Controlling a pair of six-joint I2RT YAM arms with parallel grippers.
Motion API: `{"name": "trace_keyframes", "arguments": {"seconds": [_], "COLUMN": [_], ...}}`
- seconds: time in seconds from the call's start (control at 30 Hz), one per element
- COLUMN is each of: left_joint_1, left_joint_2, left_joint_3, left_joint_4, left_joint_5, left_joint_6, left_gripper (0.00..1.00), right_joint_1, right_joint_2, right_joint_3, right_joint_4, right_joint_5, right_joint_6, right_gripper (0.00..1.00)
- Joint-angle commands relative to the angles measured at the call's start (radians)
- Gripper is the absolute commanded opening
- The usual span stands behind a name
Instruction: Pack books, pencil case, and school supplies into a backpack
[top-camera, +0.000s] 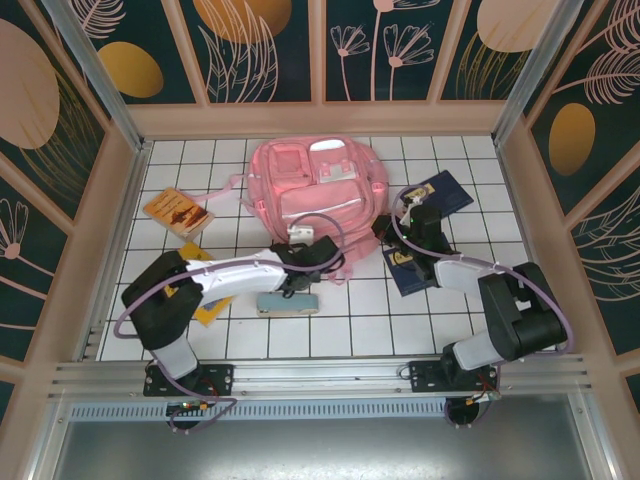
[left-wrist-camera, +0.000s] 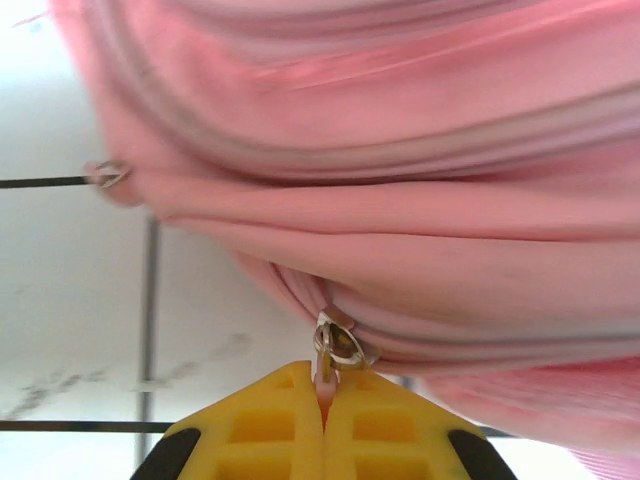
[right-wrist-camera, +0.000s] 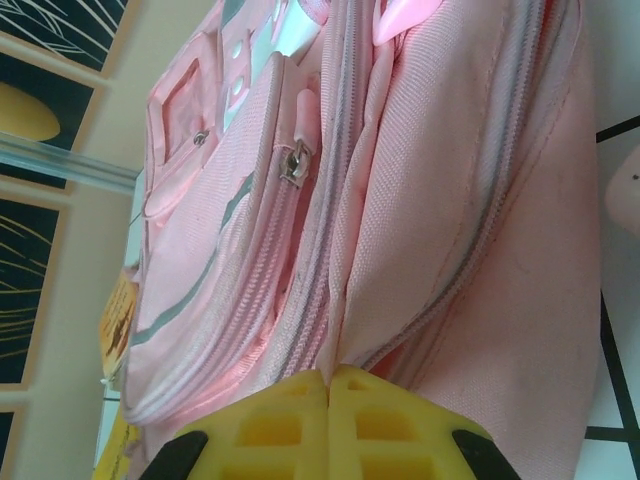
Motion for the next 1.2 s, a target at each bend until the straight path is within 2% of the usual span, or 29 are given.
{"name": "trace_keyframes", "arguments": {"seconds": [0.0,0.3,0.4,0.53,0.63,0.73,0.8,1.0,1.1,1.17], "left_joint_1": [0.064,0.264,0.333,0.381,0.389,0.389,0.388,0.378,0.359,0.332], "left_joint_2": [-0.079,-0.159,-0.148,-0.105,-0.113,-0.19,-0.252,-0.4,-0.406,-0.372], "left_joint_3": [-0.064,-0.203,-0.217,-0.192,-0.169,-0.171,-0.169,-0.139,-0.118,-0.081], "left_joint_4": [-0.051,0.03,0.078,0.112,0.117,0.122,0.122,0.205,0.281,0.299], "left_joint_5": [-0.071,-0.06,-0.044,-0.052,-0.038,0.016,0.049,0.24,0.312,0.326], "left_joint_6": [0.011,0.12,0.17,0.223,0.246,0.259,0.279,0.386,0.437,0.47], "left_gripper": [0.0,0.0,0.0,0.0,0.17,0.44,0.53,0.57,0.65,0.66], "right_joint_1": [-0.036,-0.031,-0.009,0.046,0.081,0.121,0.144,0.18,0.181,0.18], "right_joint_2": [-0.041,-0.031,-0.02,-0.003,0.004,0.003,0.003,0.005,0.008,0.018], "right_joint_3": [-0.006,-0.007,-0.005,0.018,0.038,0.066,0.092,0.184,0.228,0.259], "right_joint_4": [0.048,0.068,0.089,0.093,0.092,0.081,0.07,0.047,0.032,0.013], "right_joint_5": [0.051,0.016,0.0,-0.003,-0.003,-0.001,0.002,0.003,0.011,0.015], "right_joint_6": [-0.004,0.002,0.006,0.001,0.005,0.002,-0.003,-0.009,-0.016,-0.022], "right_gripper": [0.0,0.0,0.0,0.0,0.0,0.0,0.0,0.0,0.0,0.0]}}
